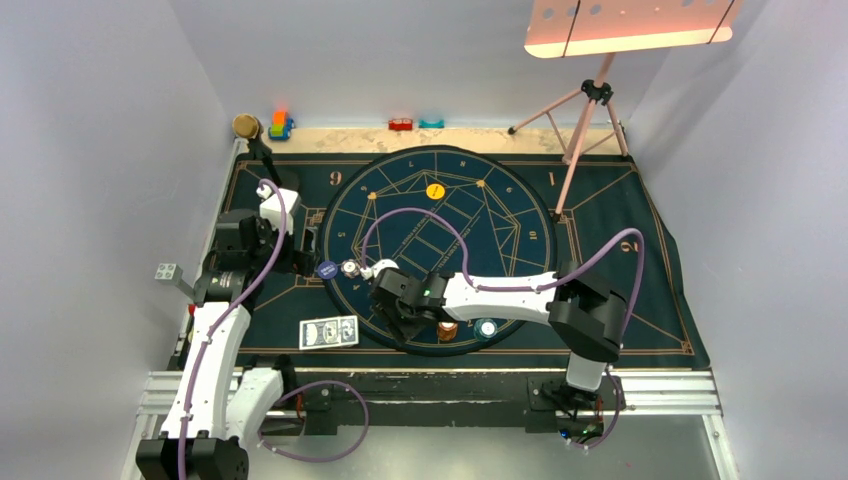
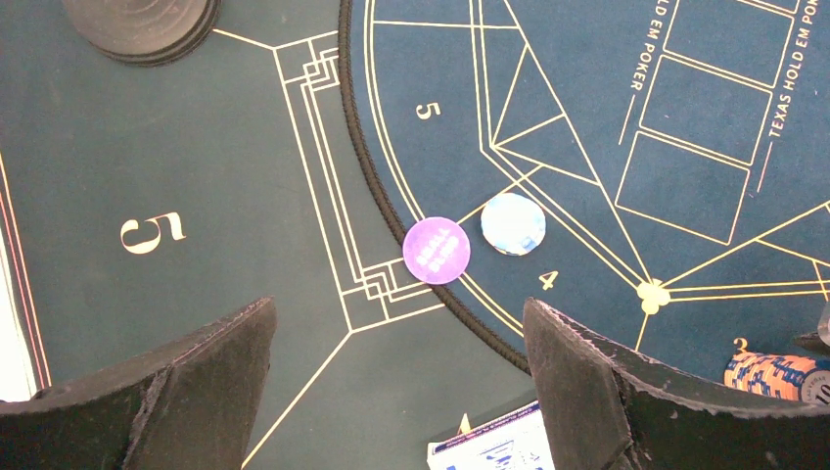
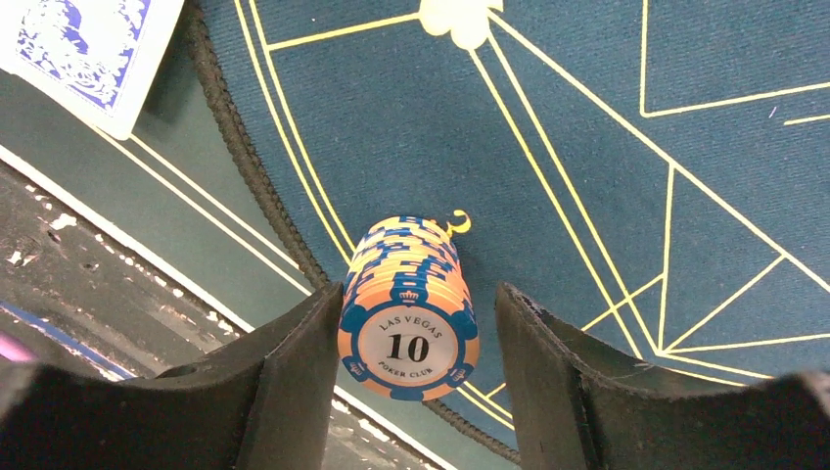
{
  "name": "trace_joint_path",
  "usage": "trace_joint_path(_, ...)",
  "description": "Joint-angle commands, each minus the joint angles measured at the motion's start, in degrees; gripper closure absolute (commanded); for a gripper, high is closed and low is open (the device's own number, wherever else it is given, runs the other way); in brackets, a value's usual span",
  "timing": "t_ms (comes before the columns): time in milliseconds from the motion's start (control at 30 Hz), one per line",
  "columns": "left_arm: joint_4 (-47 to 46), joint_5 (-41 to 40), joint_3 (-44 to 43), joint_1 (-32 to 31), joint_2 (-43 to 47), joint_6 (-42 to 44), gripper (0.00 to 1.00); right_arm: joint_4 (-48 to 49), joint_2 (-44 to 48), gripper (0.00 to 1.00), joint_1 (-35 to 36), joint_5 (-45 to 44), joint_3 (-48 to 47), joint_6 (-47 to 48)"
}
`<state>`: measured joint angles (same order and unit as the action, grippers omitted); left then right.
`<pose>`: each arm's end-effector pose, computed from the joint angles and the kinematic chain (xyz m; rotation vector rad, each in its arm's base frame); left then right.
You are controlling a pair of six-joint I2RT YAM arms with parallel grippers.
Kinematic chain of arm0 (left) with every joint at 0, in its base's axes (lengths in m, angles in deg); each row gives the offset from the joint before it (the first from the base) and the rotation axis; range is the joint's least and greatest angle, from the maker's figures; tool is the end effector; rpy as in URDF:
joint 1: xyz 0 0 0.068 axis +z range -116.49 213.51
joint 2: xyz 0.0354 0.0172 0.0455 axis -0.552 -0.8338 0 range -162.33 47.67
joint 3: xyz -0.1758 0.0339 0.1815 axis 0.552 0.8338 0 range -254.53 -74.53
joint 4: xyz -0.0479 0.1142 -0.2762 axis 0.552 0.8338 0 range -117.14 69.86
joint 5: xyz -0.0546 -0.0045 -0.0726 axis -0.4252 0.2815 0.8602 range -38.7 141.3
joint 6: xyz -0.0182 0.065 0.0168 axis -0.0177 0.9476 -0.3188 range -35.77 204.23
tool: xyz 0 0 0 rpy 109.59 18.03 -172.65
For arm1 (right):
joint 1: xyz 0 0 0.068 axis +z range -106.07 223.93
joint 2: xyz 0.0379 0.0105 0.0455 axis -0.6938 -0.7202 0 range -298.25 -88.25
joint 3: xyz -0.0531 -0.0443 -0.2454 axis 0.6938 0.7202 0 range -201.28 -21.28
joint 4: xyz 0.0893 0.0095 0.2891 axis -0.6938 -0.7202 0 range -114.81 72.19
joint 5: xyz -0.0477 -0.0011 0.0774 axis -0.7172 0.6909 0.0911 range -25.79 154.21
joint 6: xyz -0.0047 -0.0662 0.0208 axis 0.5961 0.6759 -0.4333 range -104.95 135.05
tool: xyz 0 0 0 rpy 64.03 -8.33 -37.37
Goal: Distribute texas hold em gaming equipment
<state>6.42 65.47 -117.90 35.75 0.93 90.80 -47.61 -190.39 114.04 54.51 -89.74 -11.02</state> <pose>0.2468 -0.0042 0.2578 0.2190 2.1880 -0.1879 0.1461 0.3758 0.1273 -0.9591 2.5151 0.3193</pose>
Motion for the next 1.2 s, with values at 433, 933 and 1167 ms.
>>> trace_joint_path(433, -1.50, 0.50, 0.05, 0.44, 0.97, -0.03, 0.00, -0.06, 2.93, 0.52, 0.12, -1.38, -2.74, -0.61)
trace_joint_path(933, -1.51, 0.22, 0.04, 0.40, 1.31, -0.19, 0.00, -4.33, 5.25, 1.00, -0.41, -4.27, -5.54, -0.91)
trace_joint_path(1167, -1.56, 0.20, 0.05, 0.42, 1.32, -0.23, 0.00, -7.73, 8.38, 1.00, -6.05, -4.16, -11.85, 1.55)
